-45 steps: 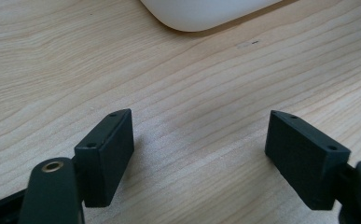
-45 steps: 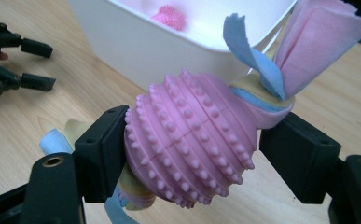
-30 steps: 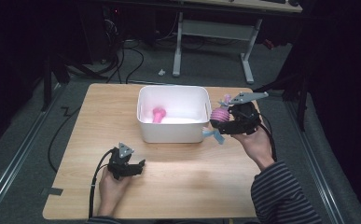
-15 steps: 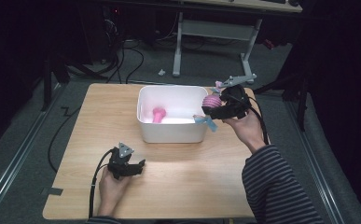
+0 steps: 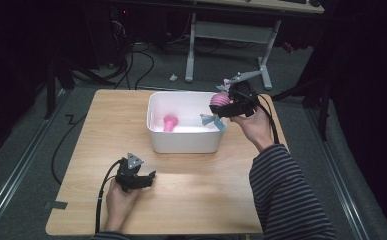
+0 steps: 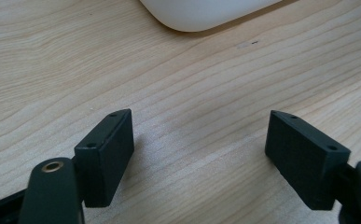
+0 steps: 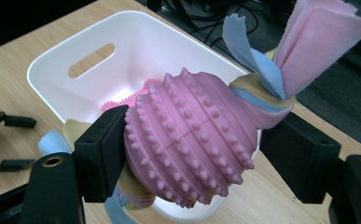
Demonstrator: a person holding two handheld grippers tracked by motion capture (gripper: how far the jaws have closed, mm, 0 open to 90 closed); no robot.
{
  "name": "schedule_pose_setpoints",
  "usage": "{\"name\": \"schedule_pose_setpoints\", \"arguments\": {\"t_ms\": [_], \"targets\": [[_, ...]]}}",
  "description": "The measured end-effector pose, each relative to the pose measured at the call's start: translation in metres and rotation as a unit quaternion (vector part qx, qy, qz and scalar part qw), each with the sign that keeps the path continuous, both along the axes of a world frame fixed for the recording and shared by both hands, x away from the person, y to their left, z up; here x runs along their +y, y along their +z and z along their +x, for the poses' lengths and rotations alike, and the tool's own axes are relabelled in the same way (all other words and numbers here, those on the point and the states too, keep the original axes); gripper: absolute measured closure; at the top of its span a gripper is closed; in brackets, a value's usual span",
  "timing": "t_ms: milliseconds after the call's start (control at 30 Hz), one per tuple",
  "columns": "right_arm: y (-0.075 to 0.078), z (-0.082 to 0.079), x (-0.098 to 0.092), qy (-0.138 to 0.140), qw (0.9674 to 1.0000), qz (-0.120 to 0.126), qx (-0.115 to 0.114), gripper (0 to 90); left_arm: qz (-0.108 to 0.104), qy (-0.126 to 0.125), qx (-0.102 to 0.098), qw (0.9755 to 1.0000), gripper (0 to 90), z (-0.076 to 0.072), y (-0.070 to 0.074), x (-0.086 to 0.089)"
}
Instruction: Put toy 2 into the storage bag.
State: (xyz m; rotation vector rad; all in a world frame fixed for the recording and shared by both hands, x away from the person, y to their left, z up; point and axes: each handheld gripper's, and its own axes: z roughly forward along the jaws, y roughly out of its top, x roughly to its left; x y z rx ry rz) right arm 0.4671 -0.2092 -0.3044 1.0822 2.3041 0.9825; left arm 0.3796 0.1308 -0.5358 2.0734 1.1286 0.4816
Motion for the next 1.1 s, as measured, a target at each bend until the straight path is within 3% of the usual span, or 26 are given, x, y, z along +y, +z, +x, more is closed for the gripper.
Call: {"name": "schedule_pose_setpoints", "arguments": {"t_ms": [267, 467, 1100], "targets": [[-0.010, 0.015, 0.017, 0.002, 0.9999, -0.007, 0.013, 25.9, 0.002, -0.001, 0.000, 1.0000, 24.0, 0.000, 0.000, 0.000], [-0.019, 0.021, 0.028, 0.006, 0.9994, -0.029, 0.018, 25.8, 0.001, -0.001, 0.000, 1.0000, 24.0, 0.000, 0.000, 0.000], [-0.057, 0.033, 0.042, 0.015, 0.9959, -0.061, 0.065, 25.7, 0.002, -0.001, 0.000, 1.0000, 24.0, 0.000, 0.000, 0.000]]}}
